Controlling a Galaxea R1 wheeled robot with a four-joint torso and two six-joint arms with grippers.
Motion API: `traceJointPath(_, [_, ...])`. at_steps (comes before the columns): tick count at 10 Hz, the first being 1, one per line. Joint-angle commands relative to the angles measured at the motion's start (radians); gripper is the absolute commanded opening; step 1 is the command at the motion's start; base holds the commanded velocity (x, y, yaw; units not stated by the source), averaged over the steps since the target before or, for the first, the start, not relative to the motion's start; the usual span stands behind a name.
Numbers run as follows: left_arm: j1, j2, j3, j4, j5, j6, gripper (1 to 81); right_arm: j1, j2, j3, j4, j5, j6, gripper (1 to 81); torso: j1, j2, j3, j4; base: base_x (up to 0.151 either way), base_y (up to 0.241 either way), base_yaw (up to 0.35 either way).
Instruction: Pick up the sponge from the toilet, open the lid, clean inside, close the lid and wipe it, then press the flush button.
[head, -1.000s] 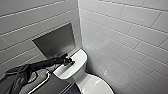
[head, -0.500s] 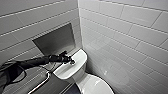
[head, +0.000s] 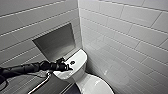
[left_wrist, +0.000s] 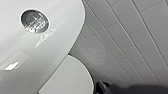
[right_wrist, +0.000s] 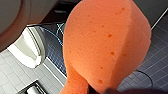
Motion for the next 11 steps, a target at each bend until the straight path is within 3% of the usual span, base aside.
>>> traceJointPath(1, [0.347,-0.248,0.247,0.271,0.003,0.004,1.0,-0.023,0.005,-0.004,0.001,-0.088,-0.002,1.0,0.0,0.0,0.0,0.0,0.0,0.0,0.0])
traceJointPath(3, [0.63,-0.217,0.204,0.418,-0.17,0.009,1.0,-0.023,0.023,-0.034,-0.003,-0.088,-0.002,1.0,0.0,0.0,0.0,0.0,0.0,0.0,0.0])
traceJointPath(4, [0.735,-0.175,0.16,0.463,-0.213,0.012,1.0,-0.023,0.034,-0.053,-0.004,-0.086,-0.002,1.0,0.0,0.0,0.0,0.0,0.0,0.0,0.0])
traceJointPath(7, [0.954,-0.007,-0.053,0.537,-0.279,0.015,1.0,-0.029,0.066,-0.099,-0.004,-0.086,-0.003,1.0,0.0,0.0,0.0,0.0,0.0,0.0,0.0])
traceJointPath(11, [1.113,0.196,-0.366,0.574,-0.368,0.016,1.0,-0.023,0.106,-0.175,-0.003,-0.086,-0.003,1.0,-0.001,0.0,0.0,0.0,0.0,0.0,0.0])
